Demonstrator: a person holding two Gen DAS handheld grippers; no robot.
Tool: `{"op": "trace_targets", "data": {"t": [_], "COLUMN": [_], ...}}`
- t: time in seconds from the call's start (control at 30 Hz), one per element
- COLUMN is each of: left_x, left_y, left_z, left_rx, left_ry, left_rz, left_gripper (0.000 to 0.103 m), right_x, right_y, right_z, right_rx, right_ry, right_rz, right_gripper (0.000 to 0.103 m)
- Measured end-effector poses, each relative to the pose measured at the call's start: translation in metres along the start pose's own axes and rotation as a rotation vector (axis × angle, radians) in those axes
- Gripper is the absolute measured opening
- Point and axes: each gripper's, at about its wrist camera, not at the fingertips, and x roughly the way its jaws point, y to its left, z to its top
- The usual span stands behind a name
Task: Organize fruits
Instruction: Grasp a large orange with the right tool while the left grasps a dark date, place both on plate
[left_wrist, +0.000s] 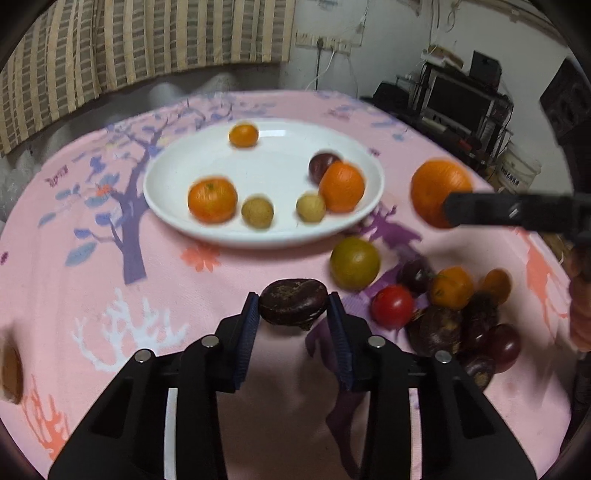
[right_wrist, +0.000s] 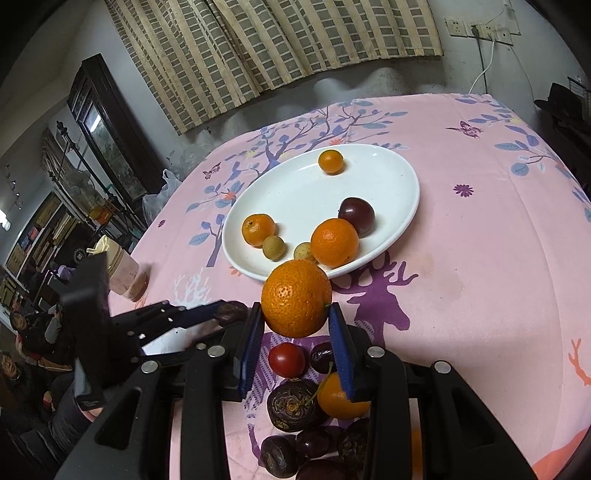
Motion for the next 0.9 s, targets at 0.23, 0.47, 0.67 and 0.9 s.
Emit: {"op": "trace_targets", "data": {"t": [0.23, 0.47, 0.67, 0.9], "left_x": [-0.005, 0.051, 0.067, 0.013], "left_y": [0.017, 0.042, 0.052, 0.051], "left_z": [0.064, 0.095, 0.093, 0.069], "left_rx": [-0.057, -0.099, -0.121, -0.153], "left_ry": [-0.101, -0.05, -0.008, -0.072], "left_rz": [-0.004, 0.079, 0.108, 0.097], "left_gripper": [0.037, 0.037, 0.04, 0.082], "right_x": [0.002, 0.062, 0.088, 0.026], "right_y": [0.013, 0.001, 0.004, 0.0], "right_z": [0.037, 0.08, 0.084, 0.059], "right_rx": [-0.048, -0.033, -0.035, -0.105], "right_ry": [-0.089, -0.041, -0.001, -0.092], "right_rz": [-0.031, -0.111, -0.113, -0.126], "right_gripper": [0.036, 0.036, 0.038, 0.053]}}
